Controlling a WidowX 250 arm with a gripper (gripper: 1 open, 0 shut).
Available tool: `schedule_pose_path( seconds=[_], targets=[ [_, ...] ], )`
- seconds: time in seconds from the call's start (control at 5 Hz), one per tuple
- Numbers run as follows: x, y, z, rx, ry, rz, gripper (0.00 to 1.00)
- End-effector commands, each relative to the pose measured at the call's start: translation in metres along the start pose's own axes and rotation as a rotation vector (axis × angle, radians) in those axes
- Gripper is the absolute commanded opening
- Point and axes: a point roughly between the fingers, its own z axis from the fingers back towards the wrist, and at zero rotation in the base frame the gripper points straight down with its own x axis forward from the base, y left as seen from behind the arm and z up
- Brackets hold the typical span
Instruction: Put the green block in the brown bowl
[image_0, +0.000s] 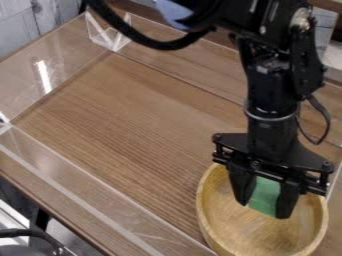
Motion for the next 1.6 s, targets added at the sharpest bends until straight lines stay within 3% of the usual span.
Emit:
schedule_pose_path(
  seconds=[0.0,1.4],
  targets=[
    [0.007,0.000,0.005,-0.019,-0.029,0.001,0.00],
    [0.022,0.008,-0.002,-0.046,-0.018,0.007,0.00]
  ],
)
